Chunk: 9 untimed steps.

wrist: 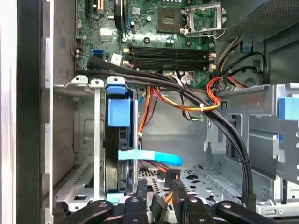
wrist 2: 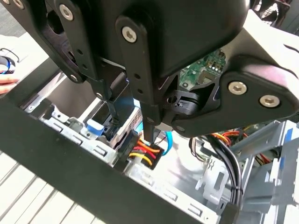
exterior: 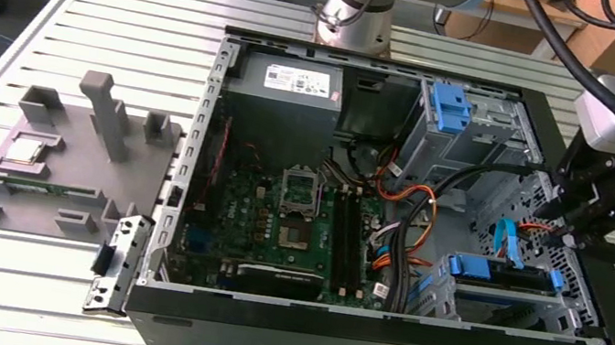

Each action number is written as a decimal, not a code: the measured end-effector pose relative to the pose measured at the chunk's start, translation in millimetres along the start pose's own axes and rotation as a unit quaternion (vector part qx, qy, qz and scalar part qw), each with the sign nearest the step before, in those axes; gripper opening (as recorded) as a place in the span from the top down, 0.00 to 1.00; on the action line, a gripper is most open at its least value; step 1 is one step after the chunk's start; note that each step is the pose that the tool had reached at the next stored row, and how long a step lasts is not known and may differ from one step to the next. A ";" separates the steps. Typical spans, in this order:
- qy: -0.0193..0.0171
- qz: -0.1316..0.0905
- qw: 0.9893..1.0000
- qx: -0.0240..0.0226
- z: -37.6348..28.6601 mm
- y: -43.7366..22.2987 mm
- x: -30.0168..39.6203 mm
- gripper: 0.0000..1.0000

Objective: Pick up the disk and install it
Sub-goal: 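Insert the second disk wire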

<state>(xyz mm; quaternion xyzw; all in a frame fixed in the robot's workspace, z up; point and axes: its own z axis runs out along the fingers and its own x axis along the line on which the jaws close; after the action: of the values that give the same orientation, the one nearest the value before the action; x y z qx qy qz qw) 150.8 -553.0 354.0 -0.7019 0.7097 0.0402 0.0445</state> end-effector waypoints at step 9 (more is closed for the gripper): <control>0.000 0.000 1.000 0.000 0.9 -14.1 -0.9 0.65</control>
<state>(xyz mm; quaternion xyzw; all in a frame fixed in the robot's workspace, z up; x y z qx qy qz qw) 164.9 -552.2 353.3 -0.7019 0.7097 0.0402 0.0445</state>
